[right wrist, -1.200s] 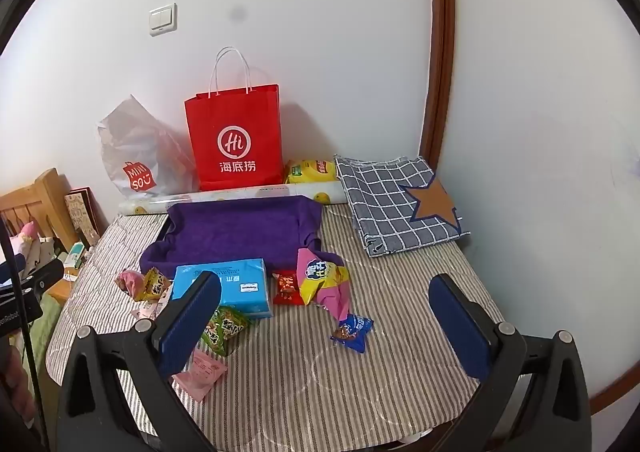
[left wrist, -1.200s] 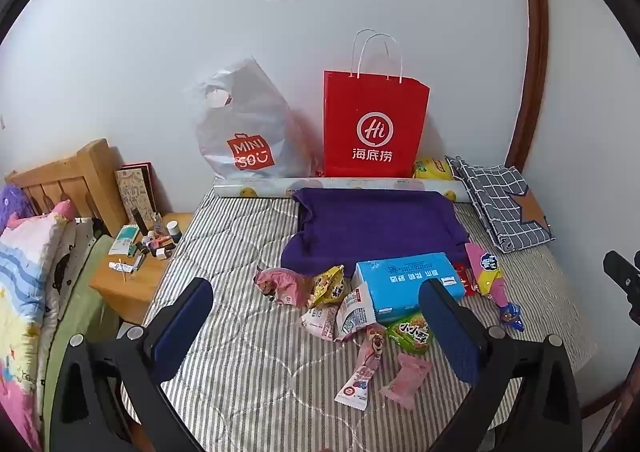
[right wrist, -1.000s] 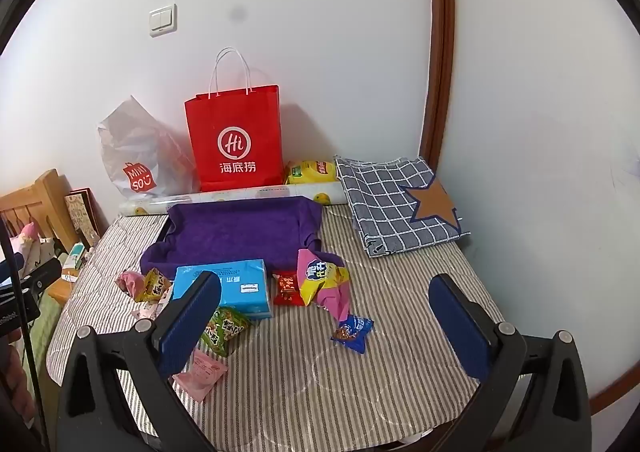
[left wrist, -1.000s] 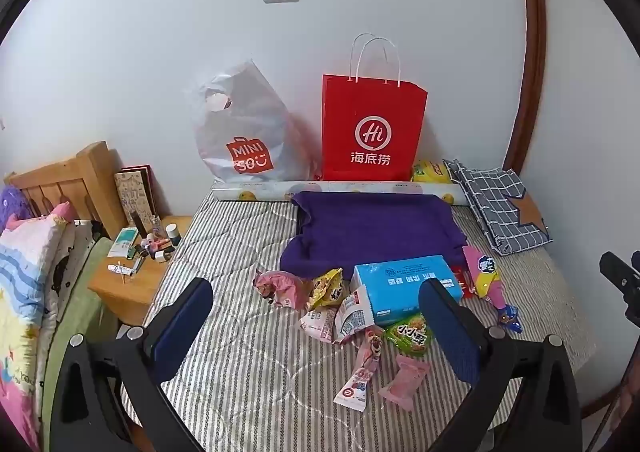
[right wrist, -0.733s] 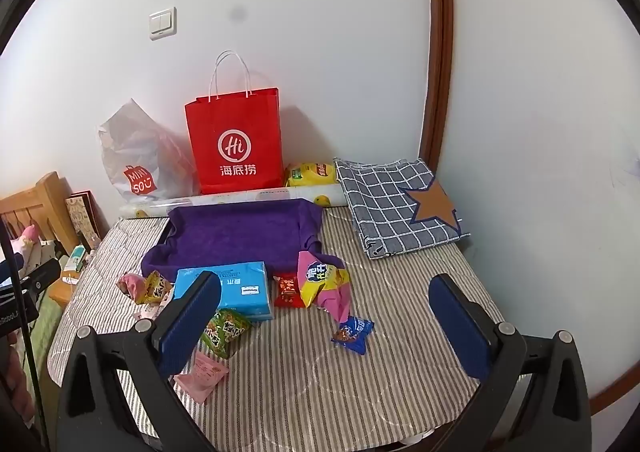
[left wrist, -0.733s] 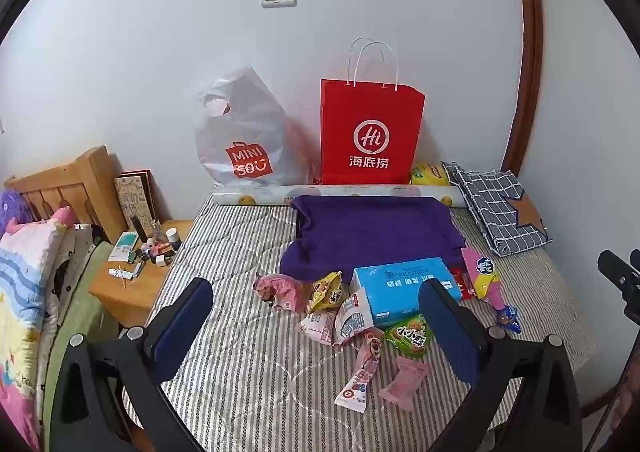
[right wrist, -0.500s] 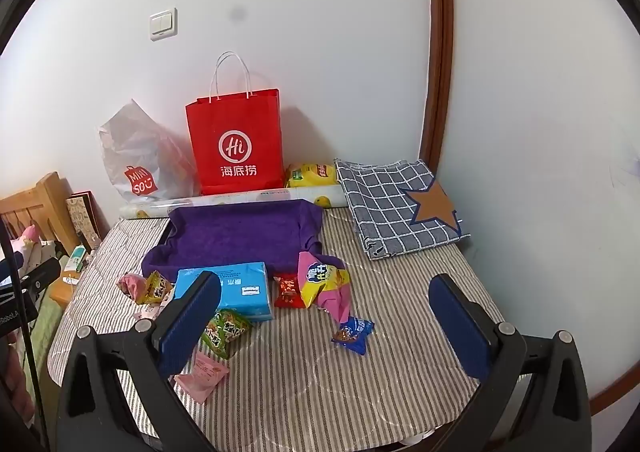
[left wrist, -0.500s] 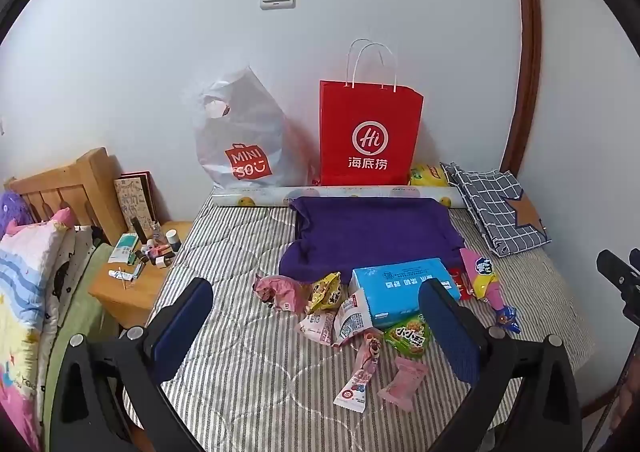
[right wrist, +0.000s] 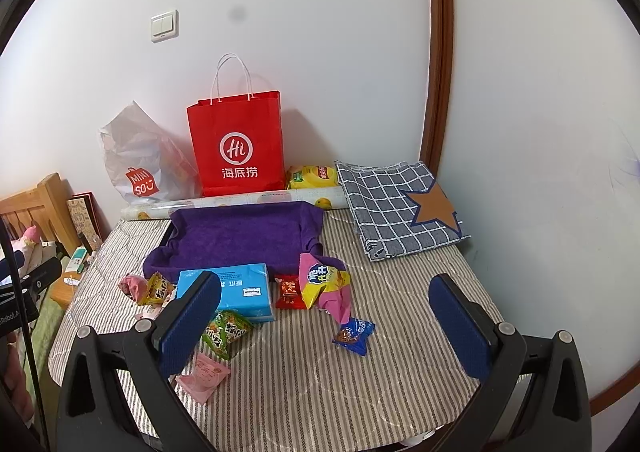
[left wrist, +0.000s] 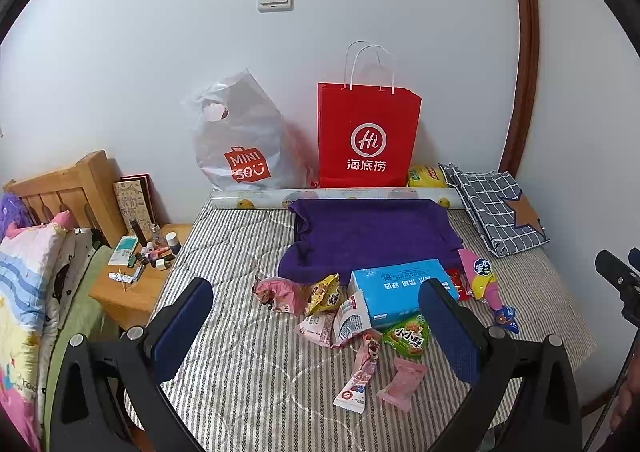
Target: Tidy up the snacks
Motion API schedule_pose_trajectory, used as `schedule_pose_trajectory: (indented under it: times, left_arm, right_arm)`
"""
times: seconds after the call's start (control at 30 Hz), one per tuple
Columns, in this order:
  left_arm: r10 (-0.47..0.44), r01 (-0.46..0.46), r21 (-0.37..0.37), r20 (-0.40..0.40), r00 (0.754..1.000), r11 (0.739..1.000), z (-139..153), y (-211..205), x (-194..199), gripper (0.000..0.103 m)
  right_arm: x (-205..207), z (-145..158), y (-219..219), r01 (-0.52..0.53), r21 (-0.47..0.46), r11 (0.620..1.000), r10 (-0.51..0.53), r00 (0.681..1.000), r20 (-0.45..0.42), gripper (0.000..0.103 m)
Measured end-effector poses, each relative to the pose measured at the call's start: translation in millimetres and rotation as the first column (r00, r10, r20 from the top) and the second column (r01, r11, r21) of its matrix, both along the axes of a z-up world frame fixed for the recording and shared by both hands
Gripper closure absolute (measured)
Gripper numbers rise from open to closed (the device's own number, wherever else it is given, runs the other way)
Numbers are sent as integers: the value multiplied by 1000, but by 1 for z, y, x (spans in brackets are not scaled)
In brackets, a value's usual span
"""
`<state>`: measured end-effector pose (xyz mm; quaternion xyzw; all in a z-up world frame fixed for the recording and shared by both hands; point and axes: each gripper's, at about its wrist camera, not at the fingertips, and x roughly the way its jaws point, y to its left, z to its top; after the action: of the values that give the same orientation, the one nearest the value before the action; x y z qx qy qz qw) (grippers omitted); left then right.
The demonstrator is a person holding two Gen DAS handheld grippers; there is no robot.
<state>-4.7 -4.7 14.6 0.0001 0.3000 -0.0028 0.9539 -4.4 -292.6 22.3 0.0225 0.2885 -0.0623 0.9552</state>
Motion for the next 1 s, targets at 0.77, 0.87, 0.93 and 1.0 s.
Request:
schedule_pose_trajectory:
  times: [0.77, 0.87, 0.93, 1.0]
  left_arm:
    - [2, -2, 2, 7, 1000, 1000, 1, 1, -2, 0]
    - [0, 0, 1, 7, 1000, 1000, 1, 1, -2, 0]
    - [3, -3, 3, 7, 1000, 1000, 0, 1, -2, 0]
    - [1, -1, 2, 8, 1000, 1000, 1, 1, -3, 0]
  right_arm:
    - [-3, 1, 2, -6, 3, 1000, 6, 1000, 7, 1]
    - [-3, 1, 2, -6, 4, 1000, 6, 1000, 7, 1]
    - [-3, 1, 2, -6, 3, 1000, 6, 1000, 7, 1]
    - [-3, 1, 2, -5, 5, 1000, 5, 1000, 7, 1]
